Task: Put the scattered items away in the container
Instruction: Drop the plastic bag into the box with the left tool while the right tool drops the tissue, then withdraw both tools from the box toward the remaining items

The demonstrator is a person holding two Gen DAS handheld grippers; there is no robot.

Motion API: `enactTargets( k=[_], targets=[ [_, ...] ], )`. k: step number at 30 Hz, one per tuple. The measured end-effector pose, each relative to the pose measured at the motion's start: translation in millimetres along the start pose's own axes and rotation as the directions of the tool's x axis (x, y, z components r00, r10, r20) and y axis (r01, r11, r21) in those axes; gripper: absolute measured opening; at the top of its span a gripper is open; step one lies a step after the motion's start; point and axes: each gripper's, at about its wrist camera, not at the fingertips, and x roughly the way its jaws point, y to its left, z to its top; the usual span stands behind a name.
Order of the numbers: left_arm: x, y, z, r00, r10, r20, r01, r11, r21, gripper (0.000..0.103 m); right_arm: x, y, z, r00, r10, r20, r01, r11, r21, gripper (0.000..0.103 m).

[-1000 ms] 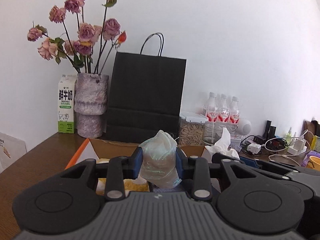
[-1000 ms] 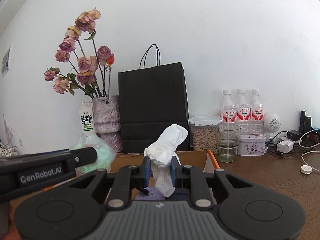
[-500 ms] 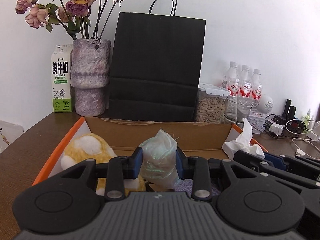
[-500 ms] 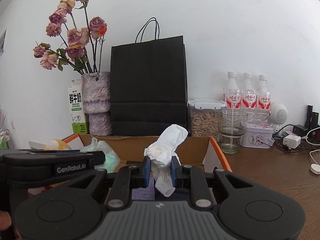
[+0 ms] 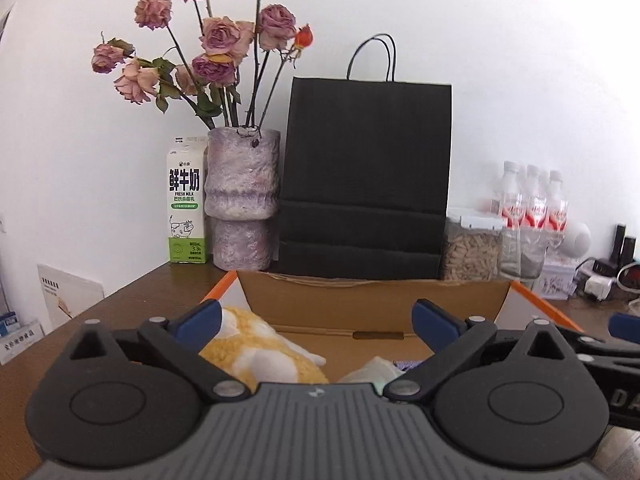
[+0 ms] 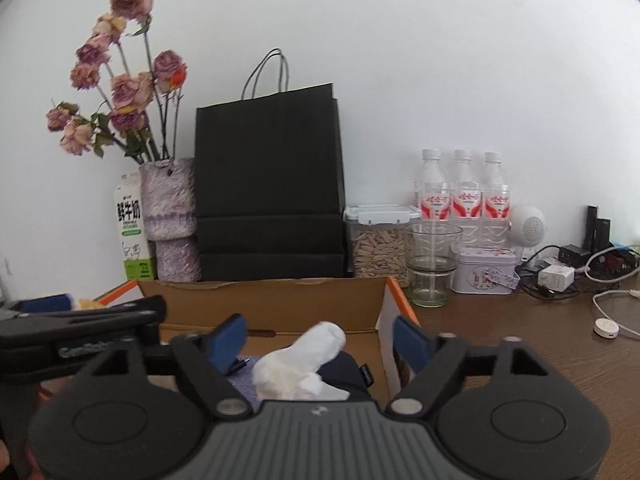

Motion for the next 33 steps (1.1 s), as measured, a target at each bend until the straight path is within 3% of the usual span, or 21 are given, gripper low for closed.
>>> enactTargets(
  k=[2, 9, 27, 33],
  targets=[
    [-1.4, 4.7, 1.8, 1.000, -0.029, -0.009, 0.029, 0.999, -0.035, 0.103, -5.1, -3.1, 3.3, 1.000, 0.013, 0.008, -0.013, 1.000, 0.021, 0.103],
    [-10.3, -3.7, -0.8, 1.000, -0.013, 0.019, 0.013, 1.000, 0.009, 0.103, -11.7, 2.4, 4.9, 0.999, 0.020, 0.025, -0.020, 1.000, -0.010, 0.103],
    [-39.6, 6.5, 1.1, 0.998, 0.004, 0.060, -0.004, 1.000, -0.010, 0.103, -32.2, 14.1, 10.3, 0.998, 0.028, 0.051, -0.026, 0.999, -0.046, 0.103],
    [-52.2, 12.3, -3.8, 0.999, 0.011, 0.042, -0.011, 1.000, -0.009, 0.103, -43.4, 21.3, 7.7, 0.998, 0.038, 0.055, -0.034, 0.997, -0.074, 0.103]
  ],
)
